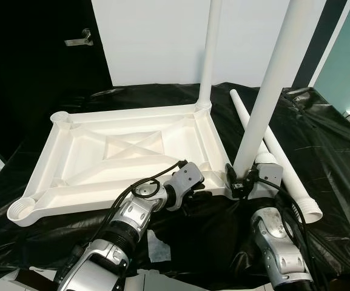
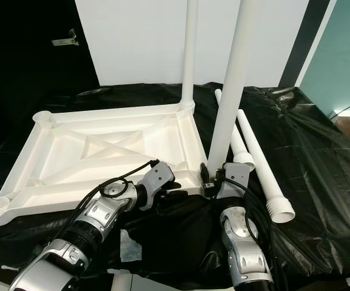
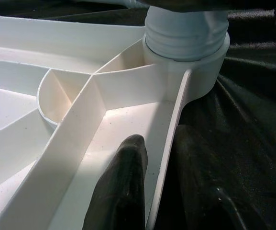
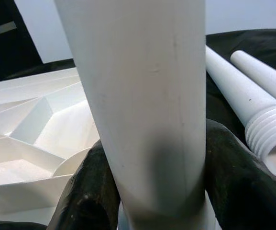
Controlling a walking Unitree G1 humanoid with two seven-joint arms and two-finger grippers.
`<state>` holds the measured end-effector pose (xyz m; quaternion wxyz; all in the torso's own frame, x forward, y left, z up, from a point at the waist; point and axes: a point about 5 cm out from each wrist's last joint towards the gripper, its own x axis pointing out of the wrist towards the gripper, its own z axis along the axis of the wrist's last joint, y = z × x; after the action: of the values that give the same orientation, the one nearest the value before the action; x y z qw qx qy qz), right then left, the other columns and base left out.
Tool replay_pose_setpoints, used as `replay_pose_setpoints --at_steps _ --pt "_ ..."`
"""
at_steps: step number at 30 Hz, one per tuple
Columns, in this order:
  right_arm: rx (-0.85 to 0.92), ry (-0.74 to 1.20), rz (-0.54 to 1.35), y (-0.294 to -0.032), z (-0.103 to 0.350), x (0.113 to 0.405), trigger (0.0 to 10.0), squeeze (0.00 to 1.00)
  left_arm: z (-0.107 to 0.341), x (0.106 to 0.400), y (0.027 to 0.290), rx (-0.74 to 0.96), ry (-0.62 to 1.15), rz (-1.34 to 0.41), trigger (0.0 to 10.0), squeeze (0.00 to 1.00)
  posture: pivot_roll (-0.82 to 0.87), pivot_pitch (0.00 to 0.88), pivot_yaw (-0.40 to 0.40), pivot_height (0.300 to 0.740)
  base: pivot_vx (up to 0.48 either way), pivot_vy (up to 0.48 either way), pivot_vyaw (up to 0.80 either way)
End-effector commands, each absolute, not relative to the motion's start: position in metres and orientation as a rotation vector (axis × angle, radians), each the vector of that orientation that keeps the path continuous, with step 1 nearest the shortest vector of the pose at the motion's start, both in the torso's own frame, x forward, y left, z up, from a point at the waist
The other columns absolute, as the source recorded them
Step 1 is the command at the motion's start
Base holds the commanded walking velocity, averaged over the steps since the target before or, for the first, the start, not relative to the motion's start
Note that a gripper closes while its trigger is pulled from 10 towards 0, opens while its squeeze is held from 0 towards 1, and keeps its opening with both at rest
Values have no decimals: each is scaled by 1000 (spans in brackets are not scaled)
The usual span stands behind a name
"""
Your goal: Building children table
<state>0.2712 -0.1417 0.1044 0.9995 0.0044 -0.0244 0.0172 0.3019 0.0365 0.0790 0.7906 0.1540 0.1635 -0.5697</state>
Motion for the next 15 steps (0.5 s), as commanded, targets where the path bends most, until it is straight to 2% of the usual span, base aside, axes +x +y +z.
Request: replay_pose_setpoints --at_steps 1,3,4,5,7,11,12,13,14,15 --pt "4 15 4 -146 95 273 10000 0 36 275 40 311 582 -1290 10000 0 -64 0 -5 740 0 0 0" --pt "-2 24 25 -144 94 273 10000 0 36 275 40 310 581 -1290 10000 0 -65 0 -6 740 0 0 0" --pt "0 29 55 -142 94 274 10000 333 36 275 40 308 580 -1291 10000 0 -65 0 -7 740 0 0 0" --pt "14 27 93 -141 97 275 10000 1000 35 274 40 307 581 -1291 10000 0 -65 0 -7 740 0 0 0" --pt "24 23 117 -140 99 275 10000 1000 35 274 40 307 581 -1291 10000 0 -65 0 -7 740 0 0 0" --pt "-54 -45 287 -138 117 278 10000 1000 34 272 39 306 585 -1297 10000 0 -80 0 -9 740 0 0 0" --pt "-74 -53 328 -139 121 280 10000 467 34 272 39 307 586 -1299 10000 0 -81 0 -9 740 0 0 0" --pt "-96 -55 384 -140 124 281 10000 0 34 272 38 307 586 -1300 10000 0 -82 0 -11 740 0 0 0" --pt "-96 -55 384 -140 124 281 10000 0 34 272 38 307 586 -1300 10000 0 -82 0 -11 740 0 0 0" --pt "-96 -16 477 -141 126 282 10000 0 34 272 38 306 585 -1303 10000 0 -82 0 -11 740 0 0 0"
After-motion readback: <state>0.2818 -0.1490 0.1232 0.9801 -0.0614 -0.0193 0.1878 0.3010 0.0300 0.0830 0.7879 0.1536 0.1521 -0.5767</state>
